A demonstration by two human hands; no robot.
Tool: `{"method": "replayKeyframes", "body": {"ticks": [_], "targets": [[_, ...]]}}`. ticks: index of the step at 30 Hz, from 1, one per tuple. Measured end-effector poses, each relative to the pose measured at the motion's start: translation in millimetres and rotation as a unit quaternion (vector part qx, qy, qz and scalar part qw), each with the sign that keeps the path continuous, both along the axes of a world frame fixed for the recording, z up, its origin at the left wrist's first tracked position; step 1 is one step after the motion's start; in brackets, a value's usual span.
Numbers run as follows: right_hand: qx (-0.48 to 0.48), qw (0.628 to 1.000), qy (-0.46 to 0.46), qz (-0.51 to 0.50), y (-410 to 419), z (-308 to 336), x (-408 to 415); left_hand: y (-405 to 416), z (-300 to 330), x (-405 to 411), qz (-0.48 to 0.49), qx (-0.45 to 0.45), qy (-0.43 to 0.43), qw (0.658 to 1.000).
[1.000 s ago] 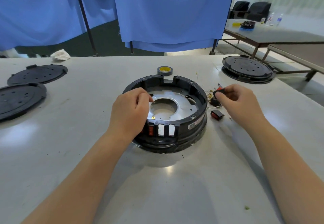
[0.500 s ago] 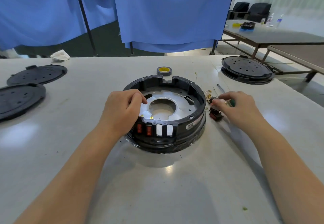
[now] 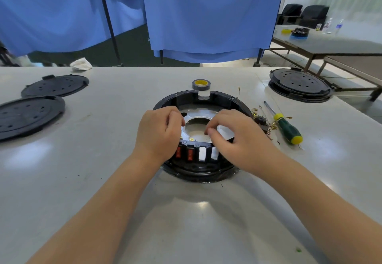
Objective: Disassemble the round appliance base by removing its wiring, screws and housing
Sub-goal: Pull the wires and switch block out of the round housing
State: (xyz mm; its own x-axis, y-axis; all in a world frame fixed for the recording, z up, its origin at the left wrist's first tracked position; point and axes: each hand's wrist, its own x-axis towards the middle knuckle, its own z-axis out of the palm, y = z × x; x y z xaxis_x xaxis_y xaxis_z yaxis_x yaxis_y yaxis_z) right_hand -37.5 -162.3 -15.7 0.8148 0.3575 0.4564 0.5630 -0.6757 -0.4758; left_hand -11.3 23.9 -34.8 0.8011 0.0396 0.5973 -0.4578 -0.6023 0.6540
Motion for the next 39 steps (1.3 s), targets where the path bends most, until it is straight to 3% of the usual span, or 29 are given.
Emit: {"method": "replayKeyframes", "body": {"ticks": [4, 7, 12, 15, 18, 26, 32, 39], "targets": [[-0.03, 0.999, -0.017, 0.016, 3.5, 3.6, -3.7, -5.4, -0.6, -2.2, -0.002, 0.01, -0.004, 1.0], [-0.057, 0.997, 0.021, 0.046, 5.5, 3.3, -7.5, -11.8, -0.9, -5.1, -0.006, 0.031, -0.01, 0.999], [-0.082, 0.984, 0.156, -0.002, 4.1, 11.6, 1.7, -16.0, 1.7, -9.5, -0.01, 0.049, -0.007, 0.999], [-0.107, 0.953, 0.283, 0.021, 7.2, 27.0, 17.3, -18.0, 2.9, -10.3, -0.008, 0.062, -0.005, 0.998], [-0.19, 0.922, 0.337, 0.015, 14.7, 37.7, 29.3, -17.1, 2.6, -9.4, -0.01, 0.059, -0.002, 0.998], [-0.208, 0.935, 0.288, 0.016, 49.8, 16.4, 29.9, -16.6, 1.6, -7.8, -0.002, 0.049, -0.002, 0.999], [-0.211, 0.956, 0.199, -0.034, 46.0, 12.4, 22.7, -15.4, 1.6, -6.5, -0.007, 0.046, 0.006, 0.999], [-0.174, 0.944, 0.281, -0.013, 48.4, 11.9, 28.0, -16.3, 1.8, -7.3, 0.002, 0.046, 0.004, 0.999]]}}
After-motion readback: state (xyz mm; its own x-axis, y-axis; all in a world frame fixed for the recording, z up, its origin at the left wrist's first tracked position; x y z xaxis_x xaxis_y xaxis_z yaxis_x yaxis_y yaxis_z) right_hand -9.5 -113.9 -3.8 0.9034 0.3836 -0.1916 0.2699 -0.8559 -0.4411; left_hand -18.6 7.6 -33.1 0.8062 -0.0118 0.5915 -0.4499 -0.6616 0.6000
